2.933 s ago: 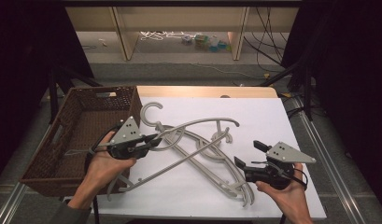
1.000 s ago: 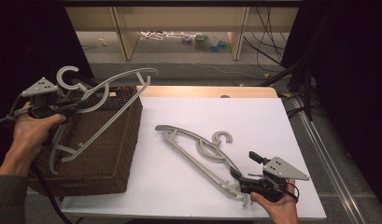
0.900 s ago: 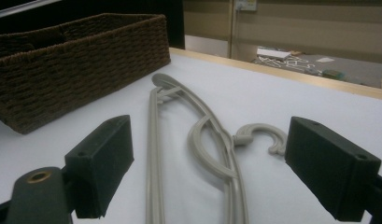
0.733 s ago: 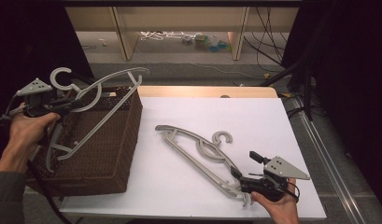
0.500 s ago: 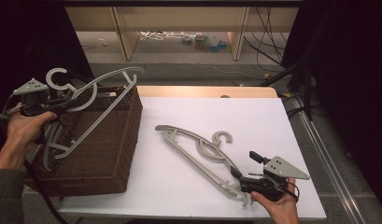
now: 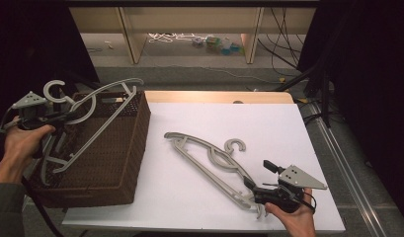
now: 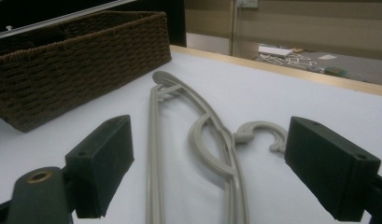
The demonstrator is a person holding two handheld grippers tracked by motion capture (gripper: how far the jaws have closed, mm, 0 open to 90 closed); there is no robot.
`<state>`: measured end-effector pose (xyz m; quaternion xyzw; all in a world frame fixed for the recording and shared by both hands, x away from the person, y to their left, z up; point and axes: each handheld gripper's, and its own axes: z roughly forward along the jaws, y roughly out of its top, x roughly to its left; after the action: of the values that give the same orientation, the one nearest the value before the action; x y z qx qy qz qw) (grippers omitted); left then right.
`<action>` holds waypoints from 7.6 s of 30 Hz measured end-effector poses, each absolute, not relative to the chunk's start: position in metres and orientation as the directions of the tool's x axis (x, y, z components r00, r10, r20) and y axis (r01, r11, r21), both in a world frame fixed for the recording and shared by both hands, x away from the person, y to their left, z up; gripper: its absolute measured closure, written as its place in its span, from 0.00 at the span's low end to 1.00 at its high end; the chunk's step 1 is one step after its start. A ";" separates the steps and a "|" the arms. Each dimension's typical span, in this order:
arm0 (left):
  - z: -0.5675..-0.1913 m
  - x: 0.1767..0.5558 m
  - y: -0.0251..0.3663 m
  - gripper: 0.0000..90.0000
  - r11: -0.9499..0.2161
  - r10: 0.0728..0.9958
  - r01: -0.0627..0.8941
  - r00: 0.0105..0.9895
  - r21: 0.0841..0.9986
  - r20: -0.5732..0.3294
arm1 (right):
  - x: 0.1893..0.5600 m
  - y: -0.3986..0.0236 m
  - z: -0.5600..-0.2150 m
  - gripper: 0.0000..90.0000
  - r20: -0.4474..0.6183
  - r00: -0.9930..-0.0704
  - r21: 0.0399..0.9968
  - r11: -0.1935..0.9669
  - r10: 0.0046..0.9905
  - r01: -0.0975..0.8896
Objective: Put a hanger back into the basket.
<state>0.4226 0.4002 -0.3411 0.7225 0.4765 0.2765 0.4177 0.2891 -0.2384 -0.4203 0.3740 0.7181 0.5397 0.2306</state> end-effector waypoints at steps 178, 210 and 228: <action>-0.435 0.292 0.190 0.19 -0.104 0.729 0.233 0.679 0.967 -0.085 | 0.397 -0.221 -0.476 0.77 0.186 -0.651 0.588 0.447 0.736 0.674; -0.436 0.292 0.189 0.19 -0.105 0.726 0.250 0.681 0.963 -0.097 | 0.392 -0.205 -0.456 0.90 0.068 -0.637 0.545 0.506 0.768 0.669; -0.436 0.291 0.188 0.19 -0.120 0.720 0.244 0.688 0.962 -0.085 | 0.388 -0.199 -0.448 0.91 -0.030 -0.680 0.547 0.582 0.732 0.602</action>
<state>0.2915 0.1884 -0.4360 0.7188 0.3355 0.2081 0.5723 0.3882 -0.1989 -0.4478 0.3790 0.8802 0.2558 0.1273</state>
